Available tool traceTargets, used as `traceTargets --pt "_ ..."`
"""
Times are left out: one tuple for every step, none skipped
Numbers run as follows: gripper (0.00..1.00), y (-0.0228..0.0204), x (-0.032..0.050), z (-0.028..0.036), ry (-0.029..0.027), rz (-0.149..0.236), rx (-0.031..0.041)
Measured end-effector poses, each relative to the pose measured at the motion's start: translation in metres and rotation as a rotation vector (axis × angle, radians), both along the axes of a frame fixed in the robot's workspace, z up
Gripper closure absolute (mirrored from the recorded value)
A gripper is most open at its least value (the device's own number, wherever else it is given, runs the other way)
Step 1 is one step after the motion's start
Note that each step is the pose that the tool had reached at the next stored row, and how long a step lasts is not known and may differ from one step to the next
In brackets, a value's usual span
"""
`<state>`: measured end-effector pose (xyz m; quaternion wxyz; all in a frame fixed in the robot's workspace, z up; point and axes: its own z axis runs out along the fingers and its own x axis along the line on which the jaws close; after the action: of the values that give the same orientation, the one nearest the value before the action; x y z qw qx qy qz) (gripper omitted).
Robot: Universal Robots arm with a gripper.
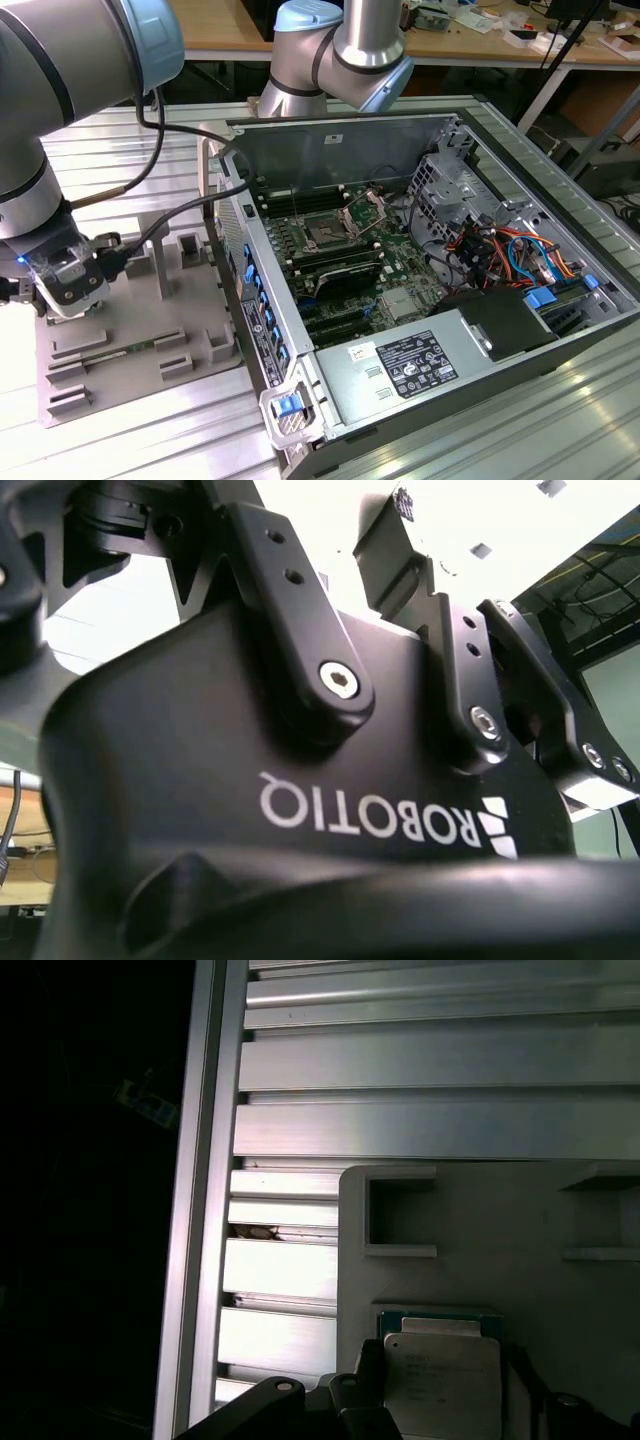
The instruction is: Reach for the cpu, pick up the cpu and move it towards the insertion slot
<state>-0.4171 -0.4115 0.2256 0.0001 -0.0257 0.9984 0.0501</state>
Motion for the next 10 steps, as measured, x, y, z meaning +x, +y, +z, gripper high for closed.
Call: traceTargets --pt "0.45 0.0 0.0 0.0002 -0.0001 0.0 0.0001" --pt "0.45 0.0 0.0 0.0005 -0.0002 0.0 0.0002" --pt "0.45 0.0 0.0 0.0009 0.0 0.0 0.0001" --pt "0.45 0.0 0.0 0.0012 0.0 0.0 0.0002" --pt "0.45 0.0 0.0 0.0018 0.0 0.0 0.0002" --pt "0.45 0.0 0.0 0.0022 0.0 0.0 0.0002" --pt "0.45 0.0 0.0 0.0026 0.0 0.0 0.0003" --pt "0.45 0.0 0.0 0.0029 -0.0001 0.0 0.0004" --pt "0.45 0.0 0.0 0.0032 -0.0002 0.0 0.0005" --pt "0.45 0.0 0.0 0.0034 -0.0001 0.0 0.0005"
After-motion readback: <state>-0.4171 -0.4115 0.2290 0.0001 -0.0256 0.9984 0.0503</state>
